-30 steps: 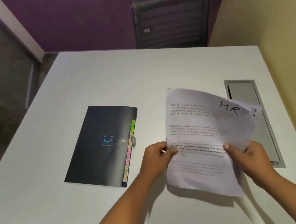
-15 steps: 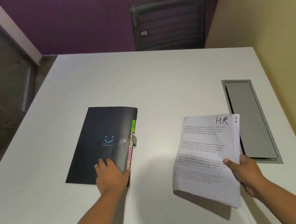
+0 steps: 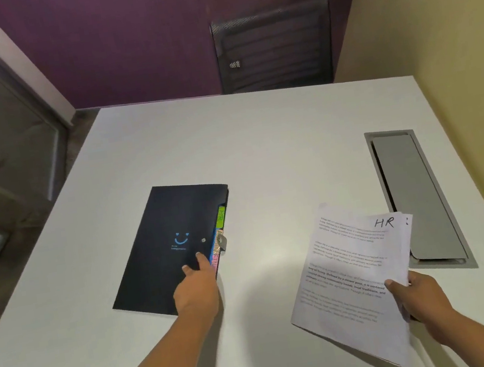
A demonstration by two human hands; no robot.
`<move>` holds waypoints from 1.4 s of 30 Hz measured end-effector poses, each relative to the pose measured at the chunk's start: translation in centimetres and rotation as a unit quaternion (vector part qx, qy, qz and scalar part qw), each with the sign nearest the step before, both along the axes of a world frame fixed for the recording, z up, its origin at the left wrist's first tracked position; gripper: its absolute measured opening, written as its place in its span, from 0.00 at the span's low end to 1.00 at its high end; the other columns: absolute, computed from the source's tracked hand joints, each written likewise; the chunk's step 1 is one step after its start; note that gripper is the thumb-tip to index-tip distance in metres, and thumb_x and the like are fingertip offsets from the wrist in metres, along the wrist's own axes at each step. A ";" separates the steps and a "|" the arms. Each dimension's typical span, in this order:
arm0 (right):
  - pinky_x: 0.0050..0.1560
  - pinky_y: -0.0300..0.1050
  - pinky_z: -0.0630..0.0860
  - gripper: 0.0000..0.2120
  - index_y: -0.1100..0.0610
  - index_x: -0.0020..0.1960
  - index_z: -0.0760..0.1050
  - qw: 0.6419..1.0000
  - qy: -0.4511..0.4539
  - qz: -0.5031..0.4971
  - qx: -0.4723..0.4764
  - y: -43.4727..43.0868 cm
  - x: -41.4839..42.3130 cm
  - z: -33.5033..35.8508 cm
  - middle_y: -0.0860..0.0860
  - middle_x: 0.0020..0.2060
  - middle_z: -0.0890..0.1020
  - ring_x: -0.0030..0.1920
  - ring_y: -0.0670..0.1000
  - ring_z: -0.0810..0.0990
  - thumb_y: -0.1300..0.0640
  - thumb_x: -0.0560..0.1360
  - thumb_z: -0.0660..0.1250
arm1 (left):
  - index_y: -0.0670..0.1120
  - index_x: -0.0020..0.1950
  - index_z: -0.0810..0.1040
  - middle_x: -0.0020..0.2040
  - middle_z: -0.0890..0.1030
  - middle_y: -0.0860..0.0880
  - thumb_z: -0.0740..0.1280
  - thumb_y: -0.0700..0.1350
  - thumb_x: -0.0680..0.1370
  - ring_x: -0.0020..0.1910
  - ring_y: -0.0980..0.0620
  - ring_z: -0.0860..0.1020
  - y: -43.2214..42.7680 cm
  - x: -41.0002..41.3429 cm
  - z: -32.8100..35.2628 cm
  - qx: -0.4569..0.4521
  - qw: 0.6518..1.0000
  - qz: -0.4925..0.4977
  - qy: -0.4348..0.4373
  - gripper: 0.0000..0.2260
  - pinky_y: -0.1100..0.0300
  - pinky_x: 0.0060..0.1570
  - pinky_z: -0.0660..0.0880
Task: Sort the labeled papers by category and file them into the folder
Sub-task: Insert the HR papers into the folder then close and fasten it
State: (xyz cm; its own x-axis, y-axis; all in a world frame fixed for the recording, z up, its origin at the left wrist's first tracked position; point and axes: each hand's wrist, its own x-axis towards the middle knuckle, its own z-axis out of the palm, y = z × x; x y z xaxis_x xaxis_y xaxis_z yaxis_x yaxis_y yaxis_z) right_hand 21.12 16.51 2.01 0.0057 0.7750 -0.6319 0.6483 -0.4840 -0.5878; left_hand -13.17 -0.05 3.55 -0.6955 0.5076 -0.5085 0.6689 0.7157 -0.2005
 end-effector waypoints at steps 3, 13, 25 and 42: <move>0.31 0.43 0.72 0.09 0.62 0.55 0.79 0.999 -0.011 0.019 0.043 -0.1 -0.2 1.6 0.57 0.38 0.83 0.31 0.56 0.77 0.59 0.80 0.64 | 0.56 0.80 0.42 0.78 0.63 0.42 0.64 0.39 0.79 0.59 0.43 0.80 0.5 0.1 1.9 -0.002 0.997 -0.082 0.000 0.39 0.51 0.50 0.79; 0.31 0.43 0.66 0.07 0.61 0.50 0.81 0.982 0.104 -0.033 0.157 0.5 -0.2 10.1 0.50 0.31 0.79 0.28 0.50 0.73 0.58 0.80 0.65 | 0.49 0.63 0.72 0.54 0.82 0.52 0.61 0.55 0.81 0.49 0.53 0.82 1.1 4.7 10.1 0.155 0.983 -0.095 0.001 0.14 0.62 0.43 0.77; 0.22 0.28 0.68 0.06 0.60 0.53 0.80 0.950 0.247 -0.060 0.181 1.1 -0.8 14.4 0.51 0.39 0.84 0.19 0.39 0.74 0.63 0.79 0.65 | 0.49 0.75 0.65 0.69 0.75 0.50 0.67 0.42 0.77 0.59 0.46 0.79 3.5 10.2 11.0 0.188 0.966 -0.162 -0.075 0.26 0.53 0.60 0.76; 0.34 0.40 0.73 0.07 0.53 0.46 0.83 0.971 0.043 0.074 0.221 2.4 -0.8 12.4 0.45 0.35 0.84 0.35 0.48 0.82 0.56 0.78 0.66 | 0.49 0.73 0.67 0.76 0.67 0.50 0.62 0.48 0.80 0.63 0.45 0.78 7.3 15.9 10.3 0.257 0.938 -0.162 -0.167 0.21 0.53 0.59 0.75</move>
